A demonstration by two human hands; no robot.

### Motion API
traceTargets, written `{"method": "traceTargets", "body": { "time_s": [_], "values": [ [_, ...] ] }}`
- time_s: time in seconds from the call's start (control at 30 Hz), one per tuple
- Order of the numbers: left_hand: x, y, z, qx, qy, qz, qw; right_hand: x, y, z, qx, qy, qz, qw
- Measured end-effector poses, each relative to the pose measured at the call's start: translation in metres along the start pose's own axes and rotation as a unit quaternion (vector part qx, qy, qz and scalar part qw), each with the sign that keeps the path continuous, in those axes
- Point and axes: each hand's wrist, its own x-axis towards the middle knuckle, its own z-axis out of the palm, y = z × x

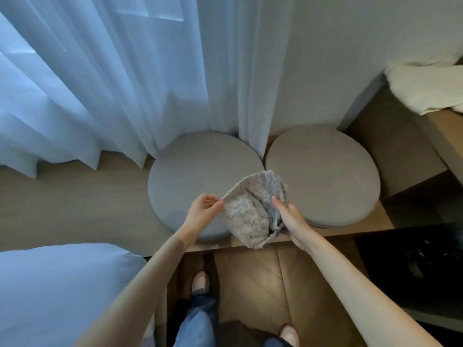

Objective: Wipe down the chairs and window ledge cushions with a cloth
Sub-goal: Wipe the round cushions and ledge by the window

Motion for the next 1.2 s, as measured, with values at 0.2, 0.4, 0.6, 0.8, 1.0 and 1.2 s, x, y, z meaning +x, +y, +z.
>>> {"method": "traceTargets", "body": {
  "time_s": [0.2, 0.4, 0.6, 0.8, 1.0, 1.2],
  "values": [
    [0.057, -0.03, -0.06, 0.069, -0.013, -0.036, 0.997, 0.051, -0.017, 0.065, 0.043, 0.064, 0.002, 0.997],
    [0.115, -0.061, -0.078, 0.067, 0.009, -0.026, 0.997, 0.137, -0.03, 0.093, -0.226, 0.165, -0.115, 0.953],
    [0.181, -0.121, -0.066, 0.062, 0.072, 0.023, 0.995, 0.226, 0.023, 0.123, -0.411, -0.021, -0.159, 0.897],
    [0.241, -0.199, -0.04, 0.179, 0.123, 0.128, 0.968, 0.314, 0.097, 0.134, -0.496, -0.005, -0.257, 0.829],
    [0.298, -0.254, -0.013, 0.341, 0.165, 0.119, 0.918, 0.389, 0.143, 0.139, -0.591, 0.066, -0.292, 0.749],
    [0.315, -0.288, 0.001, 0.427, 0.277, 0.188, 0.84, 0.422, 0.155, 0.139, -0.51, 0.158, -0.428, 0.73]
  ]
}}
